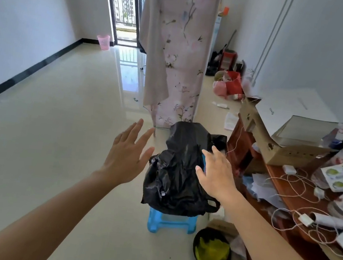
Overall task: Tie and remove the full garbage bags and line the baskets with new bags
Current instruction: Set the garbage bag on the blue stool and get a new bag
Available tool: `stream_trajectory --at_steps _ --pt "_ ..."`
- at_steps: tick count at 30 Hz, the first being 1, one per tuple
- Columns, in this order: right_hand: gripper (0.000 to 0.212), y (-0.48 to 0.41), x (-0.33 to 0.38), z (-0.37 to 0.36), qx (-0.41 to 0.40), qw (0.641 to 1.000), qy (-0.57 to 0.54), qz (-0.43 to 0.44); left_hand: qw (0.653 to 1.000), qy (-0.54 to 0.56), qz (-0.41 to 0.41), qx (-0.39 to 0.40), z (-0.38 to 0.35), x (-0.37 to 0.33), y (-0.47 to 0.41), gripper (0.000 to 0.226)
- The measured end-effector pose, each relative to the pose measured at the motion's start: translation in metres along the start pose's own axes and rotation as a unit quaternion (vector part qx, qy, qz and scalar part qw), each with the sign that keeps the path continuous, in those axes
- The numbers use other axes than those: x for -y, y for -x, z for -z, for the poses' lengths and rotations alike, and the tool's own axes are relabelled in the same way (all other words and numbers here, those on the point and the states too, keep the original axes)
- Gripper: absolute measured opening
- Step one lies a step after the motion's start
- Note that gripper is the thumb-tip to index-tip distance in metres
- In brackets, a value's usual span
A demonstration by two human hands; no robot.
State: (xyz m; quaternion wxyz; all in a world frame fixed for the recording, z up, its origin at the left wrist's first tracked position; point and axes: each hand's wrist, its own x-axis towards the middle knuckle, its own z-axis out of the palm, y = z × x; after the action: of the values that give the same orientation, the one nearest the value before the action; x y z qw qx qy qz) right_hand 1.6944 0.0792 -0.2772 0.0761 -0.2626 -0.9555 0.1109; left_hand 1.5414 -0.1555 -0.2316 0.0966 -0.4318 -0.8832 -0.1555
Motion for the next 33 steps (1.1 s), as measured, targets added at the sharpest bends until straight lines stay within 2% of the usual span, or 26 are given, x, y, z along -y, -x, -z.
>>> stream_trajectory --at_steps 3,11,17,21,24,27,28,29,31,32,33 --pt "0.063 -0.058 -0.001 -0.041 0.017 0.999 0.008 -0.030 0.999 0.027 0.019 0.029 -0.046 0.047 -0.056 0.058" --pt "0.061 -0.159 -0.018 -0.141 0.112 0.972 -0.054 -0.199 0.971 0.094 0.018 0.219 -0.173 0.113 -0.168 0.060" --pt "0.055 -0.184 -0.055 -0.234 0.156 0.928 -0.131 -0.313 0.893 0.225 0.151 0.359 -0.300 0.123 -0.179 0.061" --pt "0.056 -0.187 -0.081 -0.327 0.183 0.904 -0.167 -0.348 0.845 0.267 0.272 0.376 -0.406 0.123 -0.161 0.070" --pt "0.065 -0.183 -0.090 -0.389 0.192 0.892 -0.184 -0.366 0.805 0.302 0.373 0.348 -0.473 0.116 -0.145 0.081" --pt "0.078 -0.182 -0.094 -0.433 0.190 0.882 -0.233 -0.363 0.777 0.326 0.431 0.323 -0.518 0.113 -0.130 0.089" --pt "0.080 -0.182 -0.096 -0.442 0.191 0.877 -0.244 -0.368 0.776 0.320 0.443 0.314 -0.526 0.112 -0.129 0.081" --pt "0.080 -0.183 -0.096 -0.447 0.191 0.872 -0.253 -0.374 0.779 0.317 0.448 0.302 -0.529 0.112 -0.129 0.062" --pt "0.066 -0.189 -0.095 -0.449 0.185 0.874 -0.245 -0.377 0.803 0.306 0.428 0.280 -0.526 0.112 -0.132 0.011" --pt "0.054 -0.194 -0.093 -0.445 0.178 0.881 -0.236 -0.370 0.810 0.314 0.415 0.269 -0.518 0.114 -0.137 0.006" --pt "0.041 -0.200 -0.090 -0.438 0.168 0.888 -0.231 -0.359 0.815 0.325 0.404 0.259 -0.508 0.117 -0.144 0.011"
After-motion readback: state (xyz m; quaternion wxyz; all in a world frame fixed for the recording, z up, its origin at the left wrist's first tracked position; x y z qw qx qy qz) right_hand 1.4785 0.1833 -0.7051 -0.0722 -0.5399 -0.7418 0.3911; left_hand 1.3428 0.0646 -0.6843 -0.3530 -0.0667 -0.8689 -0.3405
